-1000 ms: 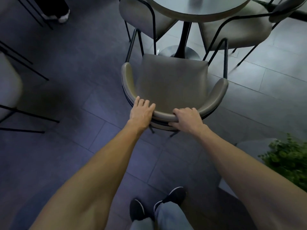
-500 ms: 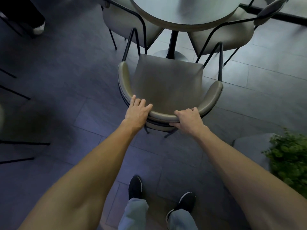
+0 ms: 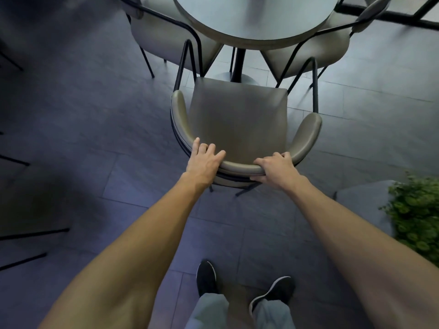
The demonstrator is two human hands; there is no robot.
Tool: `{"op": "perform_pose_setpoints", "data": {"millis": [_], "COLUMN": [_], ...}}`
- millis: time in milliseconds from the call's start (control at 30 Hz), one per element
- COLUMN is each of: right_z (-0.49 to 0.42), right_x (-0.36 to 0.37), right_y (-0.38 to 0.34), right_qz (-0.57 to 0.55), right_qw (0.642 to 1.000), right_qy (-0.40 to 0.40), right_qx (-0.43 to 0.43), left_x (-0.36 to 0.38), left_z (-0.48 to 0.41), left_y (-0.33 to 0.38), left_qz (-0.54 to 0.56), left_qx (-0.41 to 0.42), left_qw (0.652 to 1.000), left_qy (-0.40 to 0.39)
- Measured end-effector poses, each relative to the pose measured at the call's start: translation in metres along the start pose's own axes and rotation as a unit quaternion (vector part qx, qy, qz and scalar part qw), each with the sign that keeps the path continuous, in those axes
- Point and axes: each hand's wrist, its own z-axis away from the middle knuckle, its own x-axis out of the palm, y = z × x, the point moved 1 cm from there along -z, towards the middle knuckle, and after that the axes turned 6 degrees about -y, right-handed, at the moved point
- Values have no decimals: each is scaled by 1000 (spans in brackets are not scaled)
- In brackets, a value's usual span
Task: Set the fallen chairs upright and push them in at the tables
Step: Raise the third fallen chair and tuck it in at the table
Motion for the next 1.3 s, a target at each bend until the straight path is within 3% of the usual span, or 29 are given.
{"op": "perform_pose_setpoints", "data": {"millis": [233,533,800,900,1100,1300], "right_z": [4,9,15,27,58,103], "right_x": [-3,8,4,-5,-58,-140], "right_y": [-4,-17,-25,-36,-43,-9], "right_qz": [-10,-30,-27,-32,-118,-106], "right_qw": [1000,995,994,996,988,989], "right_qy": [-2,52,48,14,-45,34], "right_qx": [18,79,90,85,87,95], "left_x": [0,0,1,-3,-45,-127], "left_z": [-2,-5,-3,7,32,41], "left_y": [-2,-1,-2,3,21,51], "left_qz": [10,15,7,-12,39,41], "left_qx": [6,7,15,29,37,60], "left_qw": [1000,999,999,998,996,997], "left_qy": [-13,-34,-45,-58,-71,7]}}
